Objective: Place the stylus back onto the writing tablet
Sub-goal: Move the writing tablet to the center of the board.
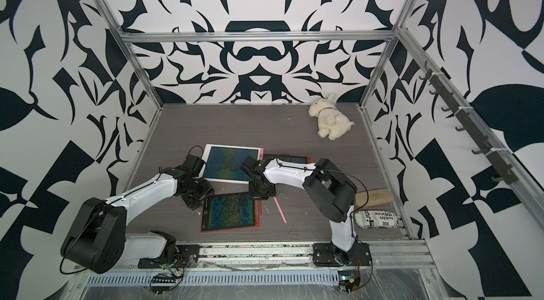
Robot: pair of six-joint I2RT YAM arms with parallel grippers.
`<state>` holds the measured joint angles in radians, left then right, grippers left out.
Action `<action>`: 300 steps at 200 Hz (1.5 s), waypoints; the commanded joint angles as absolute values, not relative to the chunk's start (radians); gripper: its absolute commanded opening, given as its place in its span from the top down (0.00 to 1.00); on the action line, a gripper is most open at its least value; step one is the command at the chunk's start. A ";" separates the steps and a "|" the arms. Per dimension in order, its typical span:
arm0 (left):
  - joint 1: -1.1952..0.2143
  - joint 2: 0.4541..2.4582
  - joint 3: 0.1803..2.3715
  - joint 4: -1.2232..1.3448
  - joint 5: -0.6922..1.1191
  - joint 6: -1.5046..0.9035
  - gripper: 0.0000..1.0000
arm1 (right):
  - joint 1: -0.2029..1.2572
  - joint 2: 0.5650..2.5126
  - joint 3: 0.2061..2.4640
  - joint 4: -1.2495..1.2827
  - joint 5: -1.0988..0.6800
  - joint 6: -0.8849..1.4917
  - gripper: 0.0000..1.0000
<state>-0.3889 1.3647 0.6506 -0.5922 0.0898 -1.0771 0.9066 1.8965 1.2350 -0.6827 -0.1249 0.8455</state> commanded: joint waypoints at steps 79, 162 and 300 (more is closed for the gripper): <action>-0.462 1.489 0.745 -0.504 0.160 -0.989 0.30 | 0.873 1.828 1.347 -0.782 -0.012 0.742 1.00; -0.462 1.359 0.739 -0.600 0.110 -0.836 0.28 | 0.891 1.687 1.198 -0.735 -0.048 0.814 1.00; -0.462 1.141 0.683 -0.483 0.184 -0.741 0.30 | 0.891 1.772 1.146 -0.687 -0.043 0.883 1.00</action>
